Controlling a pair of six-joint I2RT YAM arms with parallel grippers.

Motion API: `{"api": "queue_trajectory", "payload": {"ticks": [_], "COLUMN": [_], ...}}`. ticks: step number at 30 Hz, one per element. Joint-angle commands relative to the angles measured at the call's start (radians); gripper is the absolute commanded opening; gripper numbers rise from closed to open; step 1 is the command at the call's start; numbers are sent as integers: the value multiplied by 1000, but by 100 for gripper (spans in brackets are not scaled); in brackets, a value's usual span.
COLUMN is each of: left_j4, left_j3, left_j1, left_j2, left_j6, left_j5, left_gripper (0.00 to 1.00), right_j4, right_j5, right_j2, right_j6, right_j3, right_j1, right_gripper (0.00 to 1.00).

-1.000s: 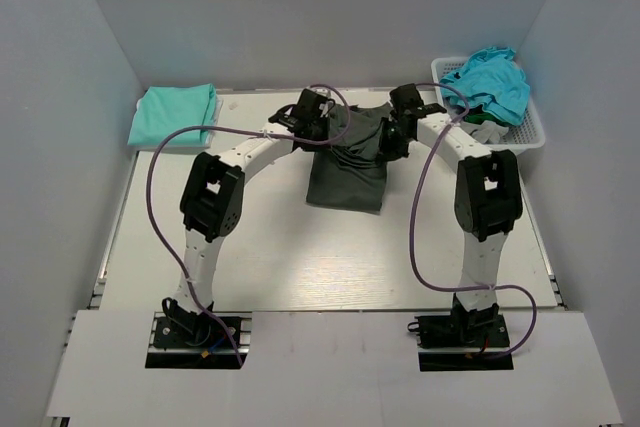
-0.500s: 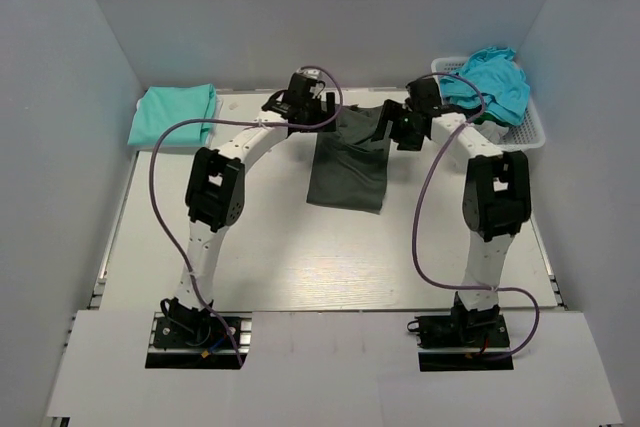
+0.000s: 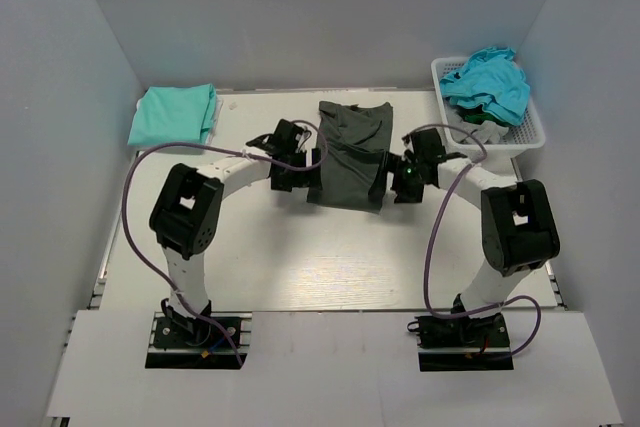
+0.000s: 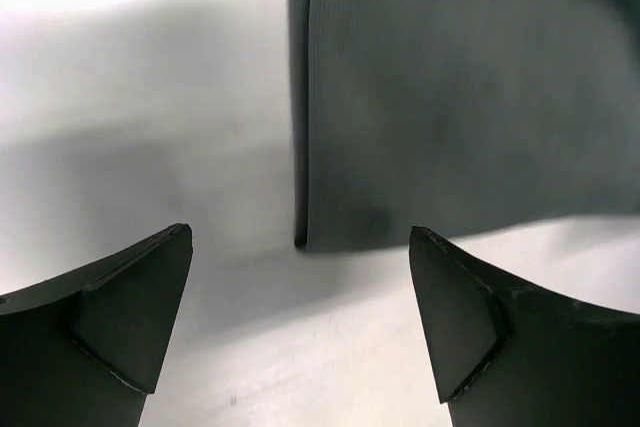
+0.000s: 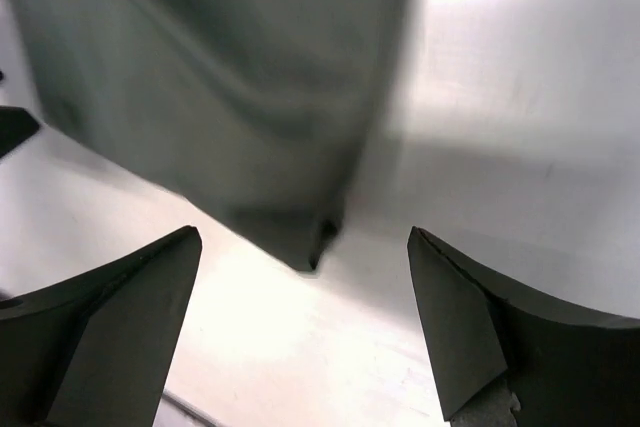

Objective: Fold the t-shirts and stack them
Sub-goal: Grab one side of the 2/3 rectangular tshirt with both arms

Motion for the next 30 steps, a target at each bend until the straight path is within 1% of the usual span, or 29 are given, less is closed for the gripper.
{"api": "queue_trajectory", "payload": {"ticks": [1, 2, 4, 5, 6, 7, 8, 9, 10, 11, 14, 18, 20, 21, 22, 23, 25, 26, 27, 28, 29, 30], "left_j4": [47, 59, 85, 120, 120, 120, 120, 120, 136, 152, 166, 176, 176, 167, 154, 154, 121, 111, 82, 68, 49, 18], "left_j3": [-71, -83, -103, -114, -114, -114, -114, -114, -127, -149, -184, -195, -184, -184, -172, -157, -135, -135, -135, -135, -135, -146], "left_j1": [-3, -3, -12, -12, -12, -12, -12, -21, -21, -30, -40, -49, -49, -49, -49, -49, -58, -58, -58, -58, -58, -58], "left_j2": [-76, -76, -47, -38, -25, 1, 10, 10, 10, 10, 10, 1, 22, 22, 33, 45, 45, 54, 42, 27, 7, -17], "left_j6": [-29, -39, -39, -51, -60, -60, -60, -60, -60, -69, -78, -88, -88, -88, -88, -88, -88, -88, -88, -88, -88, -88], "left_j5": [70, 94, 105, 118, 131, 142, 151, 151, 151, 161, 161, 161, 148, 136, 136, 124, 113, 113, 104, 104, 104, 77], "left_gripper": [100, 100, 96, 91, 84, 80, 77, 69, 66, 58, 50, 42, 32, 21, 15, 9, 0, 0, 0, 0, 0, 0], "right_j4": [46, 51, 78, 84, 78, 77, 83, 89, 94, 100, 124, 161, 190, 204, 215, 218, 218, 209, 198, 189, 142, 121], "right_j5": [-75, -73, -49, -37, -35, -38, -43, -41, -46, -46, -26, -21, -23, -15, -11, -3, -3, -4, -15, -27, -36, -44], "right_j2": [-36, -33, -21, -13, -7, 5, 5, 7, 8, 5, 16, 42, 59, 69, 74, 82, 88, 85, 79, 70, 42, 5], "right_j6": [66, 74, 89, 95, 95, 100, 100, 107, 115, 121, 138, 158, 167, 167, 170, 167, 157, 157, 149, 141, 132, 103], "right_j3": [-87, -96, -125, -128, -125, -109, -113, -118, -133, -136, -162, -168, -168, -168, -168, -162, -156, -155, -158, -164, -170, -177], "right_j1": [18, 21, 26, 26, 26, 29, 29, 30, 33, 35, 35, 35, 37, 37, 38, 34, 35, 35, 38, 37, 37, 40], "right_gripper": [90, 90, 90, 88, 85, 80, 78, 76, 72, 65, 56, 46, 43, 41, 38, 32, 15, 6, 0, 0, 0, 0]}}
